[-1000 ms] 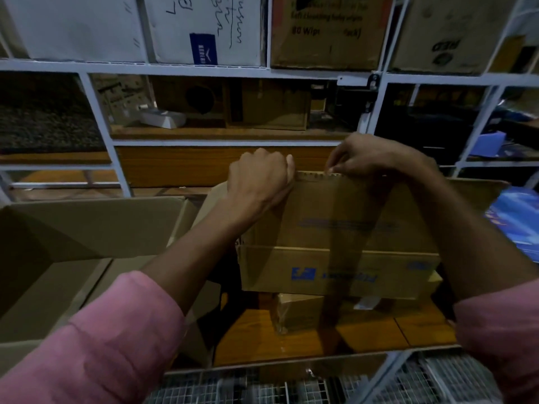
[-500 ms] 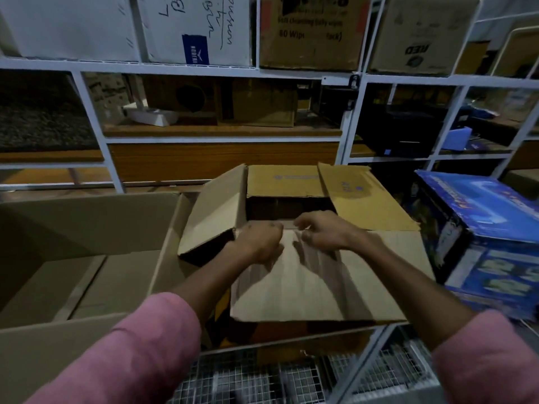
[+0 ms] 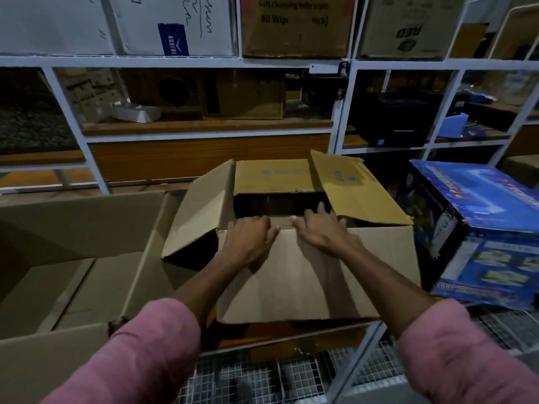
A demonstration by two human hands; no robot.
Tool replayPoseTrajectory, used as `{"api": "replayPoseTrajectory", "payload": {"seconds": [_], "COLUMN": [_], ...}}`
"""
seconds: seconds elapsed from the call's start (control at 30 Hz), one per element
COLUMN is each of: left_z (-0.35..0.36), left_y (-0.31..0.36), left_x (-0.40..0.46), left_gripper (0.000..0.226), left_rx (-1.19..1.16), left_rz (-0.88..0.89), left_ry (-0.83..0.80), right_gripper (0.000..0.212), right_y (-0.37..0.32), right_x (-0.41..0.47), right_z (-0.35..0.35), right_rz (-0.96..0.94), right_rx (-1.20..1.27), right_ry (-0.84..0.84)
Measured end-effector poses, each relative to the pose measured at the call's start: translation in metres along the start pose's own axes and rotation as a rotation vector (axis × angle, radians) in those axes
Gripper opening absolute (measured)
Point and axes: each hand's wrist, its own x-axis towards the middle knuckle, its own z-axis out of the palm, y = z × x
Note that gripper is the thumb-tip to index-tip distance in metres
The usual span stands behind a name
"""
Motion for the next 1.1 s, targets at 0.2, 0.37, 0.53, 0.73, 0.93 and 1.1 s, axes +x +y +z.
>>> {"api": "replayPoseTrajectory", "payload": {"seconds": [0.2,0.37,0.53,0.73,0.93,1.1], "left_z": [0.015,0.031,0.033,0.036,0.039,0.029], "left_y": [0.028,0.021,0.019,0.019,0.006,0.006], "left_x": [0.016,0.013,0.012,0.012,0.012,0.009], "left_gripper": [0.032,0.046,0.047,0.046,0.056,0.046], "left_rx": [0.029,0.142,0.216,0.237,0.183,0.18], "left_rz": [0.048,0.071,0.103,0.127,0.237,0.309], "left_ry": [0.095,0.129,0.155,0.184,0.139,0.045], "right_gripper": [0.071,0.072,0.071,0.064,0.061,0.056], "right_y": [0.048,0.111,0.136,0.136,0.136,0.113], "right_x": [0.012,0.028,0.035,0.031,0.02,-0.013], "right_z": [-0.011,-0.019,-0.018,-0.025,-0.023,-0.019], "right_rz": [0.05,0.186,0.286,0.291,0.136,-0.198], "right_rx": [0.079,-0.043,-0.041,-0.008,0.062,0.088], "right_ry": [0.299,0.386,0.338,0.283,0.295,0.055]}}
